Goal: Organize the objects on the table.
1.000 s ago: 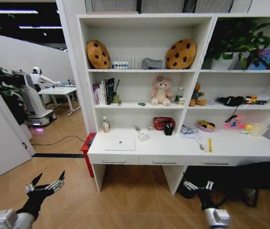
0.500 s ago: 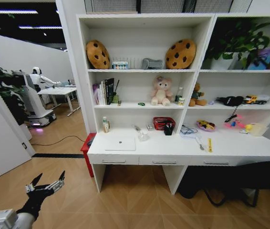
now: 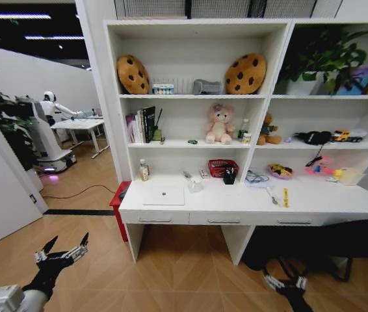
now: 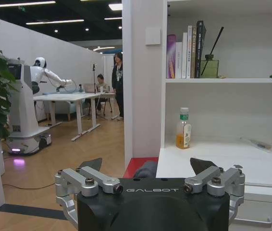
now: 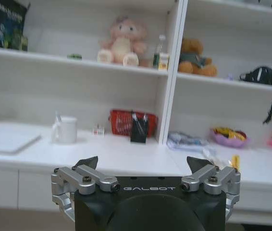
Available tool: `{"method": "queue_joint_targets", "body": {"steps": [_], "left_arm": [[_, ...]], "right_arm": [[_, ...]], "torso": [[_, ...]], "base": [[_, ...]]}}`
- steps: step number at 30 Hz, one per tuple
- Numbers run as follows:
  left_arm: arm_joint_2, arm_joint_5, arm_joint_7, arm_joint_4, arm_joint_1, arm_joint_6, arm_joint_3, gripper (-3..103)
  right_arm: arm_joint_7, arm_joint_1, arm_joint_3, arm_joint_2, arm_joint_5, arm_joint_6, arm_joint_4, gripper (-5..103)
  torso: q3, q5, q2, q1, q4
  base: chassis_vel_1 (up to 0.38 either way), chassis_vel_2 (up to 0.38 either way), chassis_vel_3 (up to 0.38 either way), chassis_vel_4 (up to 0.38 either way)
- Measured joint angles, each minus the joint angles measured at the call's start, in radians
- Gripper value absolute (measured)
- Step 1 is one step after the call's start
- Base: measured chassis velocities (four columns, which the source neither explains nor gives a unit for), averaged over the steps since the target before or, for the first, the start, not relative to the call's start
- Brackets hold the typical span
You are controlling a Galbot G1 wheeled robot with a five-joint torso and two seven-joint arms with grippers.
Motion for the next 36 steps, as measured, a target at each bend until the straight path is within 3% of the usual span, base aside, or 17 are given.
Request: {"method": "queue_joint_targets", "body": {"steps": [4, 8, 15, 29, 36], "left_arm": [[0.000, 0.000, 0.000, 0.000, 0.000, 0.000, 0.000, 100], [0.000, 0.000, 0.000, 0.000, 0.000, 0.000, 0.000, 100], [0.000, 0.000, 0.000, 0.000, 0.000, 0.000, 0.000, 100], [-0.001, 0.000, -0.001, -0.003, 0.001, 0.000, -0.001, 100], [-0.053, 0.028, -0.077, -0.086, 0.031, 0.001, -0.039, 100]], "right_arm": [[0.015, 0.016, 0.021, -0.036, 0.021, -0.075, 0.104, 100], [0.021, 0.031, 0.017, -0.041, 0.013, -0.102, 0.127, 100], [0.021, 0.029, 0.001, -0.001, -0.008, -0.106, 0.137, 100], [0.021, 0.029, -0.013, 0.014, -0.013, -0.095, 0.138, 100], [0.020, 0.031, -0.017, 0.013, -0.014, -0.087, 0.117, 100]], "torso": [[0.000, 0.0005, 0.000, 0.000, 0.0001], [0.000, 0.0008, 0.000, 0.000, 0.0000], [0.000, 0.0008, 0.000, 0.000, -0.0001], [0.000, 0.0006, 0.000, 0.000, -0.0001], [0.000, 0.0008, 0.000, 0.000, -0.0001]], "base": [[0.000, 0.000, 0.000, 0.000], [0.000, 0.000, 0.000, 0.000], [0.000, 0.000, 0.000, 0.000], [0.000, 0.000, 0.000, 0.000], [0.000, 0.000, 0.000, 0.000]]}}
